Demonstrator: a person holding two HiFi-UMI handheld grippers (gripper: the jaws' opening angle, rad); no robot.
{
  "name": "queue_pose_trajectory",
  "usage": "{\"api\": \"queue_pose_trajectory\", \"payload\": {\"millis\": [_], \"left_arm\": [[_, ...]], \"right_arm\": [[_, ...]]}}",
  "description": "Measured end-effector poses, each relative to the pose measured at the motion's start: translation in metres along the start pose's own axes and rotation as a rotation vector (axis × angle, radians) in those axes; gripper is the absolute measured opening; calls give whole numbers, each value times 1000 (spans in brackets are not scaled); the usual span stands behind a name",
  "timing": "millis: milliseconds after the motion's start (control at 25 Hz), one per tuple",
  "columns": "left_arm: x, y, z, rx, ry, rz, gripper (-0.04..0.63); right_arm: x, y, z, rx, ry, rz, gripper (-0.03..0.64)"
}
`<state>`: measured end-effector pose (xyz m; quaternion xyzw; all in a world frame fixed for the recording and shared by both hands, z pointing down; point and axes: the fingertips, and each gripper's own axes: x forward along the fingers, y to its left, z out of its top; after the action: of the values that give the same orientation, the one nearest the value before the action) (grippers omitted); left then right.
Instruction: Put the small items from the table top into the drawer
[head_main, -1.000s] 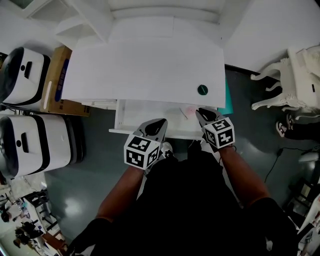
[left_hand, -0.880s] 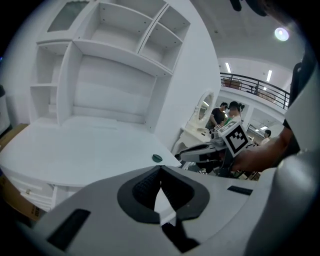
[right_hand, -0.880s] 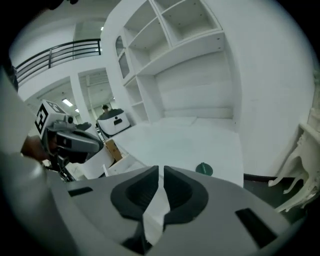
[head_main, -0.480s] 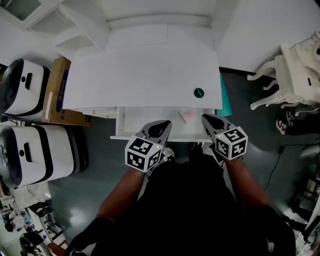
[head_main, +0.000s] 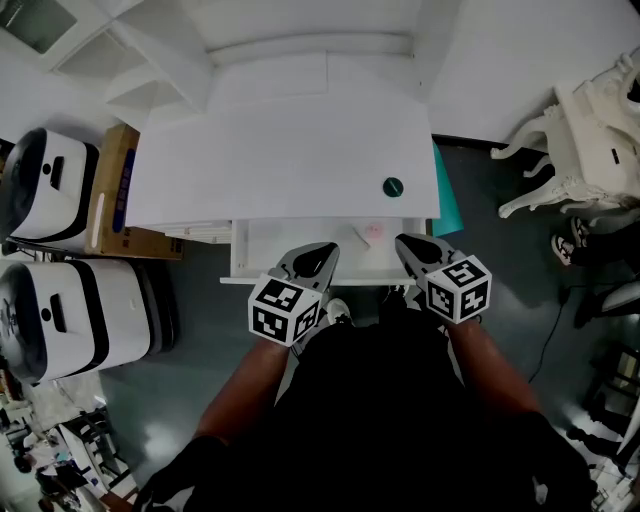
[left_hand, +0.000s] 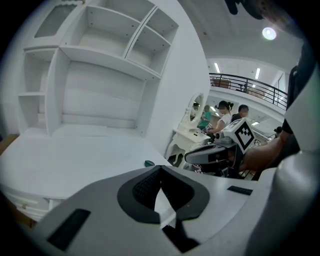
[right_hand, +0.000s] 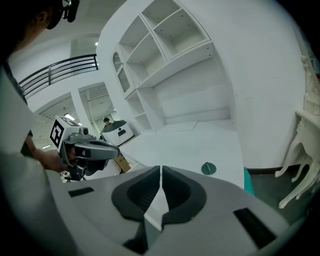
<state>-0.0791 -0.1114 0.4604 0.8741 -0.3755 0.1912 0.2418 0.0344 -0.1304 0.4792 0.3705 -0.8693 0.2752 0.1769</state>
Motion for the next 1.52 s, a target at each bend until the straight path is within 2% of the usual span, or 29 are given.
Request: {"api": "queue_pose_trajectory", "payload": {"millis": [320,520,800,920,1080,1200,1360,1520], "left_arm": [[2,-2,-1,6,5,22,9],[3,-2,-4,-47,-11,27,9],[4,5,-7,-53,3,57,11],[5,8,-12,-71,24,63,9],[3,12,-18,-92,36,86,11],[1,16,-19,-104,36,101,11],[-1,22,-21,-125,38,127,11],[2,27,-32,-159,79,134,11]], "right_arm": [[-1,-1,-8,-29,25,-7,34],[2,-6,-14,-50,45,-19,34],[8,-19,-17,-63,61,-33,34],[17,-34,-15,-91,74,-62,34],[43,-65,-19,-190,123,-142,34],[64,-90,-22,-226,159,-194,34],[89,-114,-29,-269,222,-220,34],[110,-132,-32,-309,265,-227,35]]}}
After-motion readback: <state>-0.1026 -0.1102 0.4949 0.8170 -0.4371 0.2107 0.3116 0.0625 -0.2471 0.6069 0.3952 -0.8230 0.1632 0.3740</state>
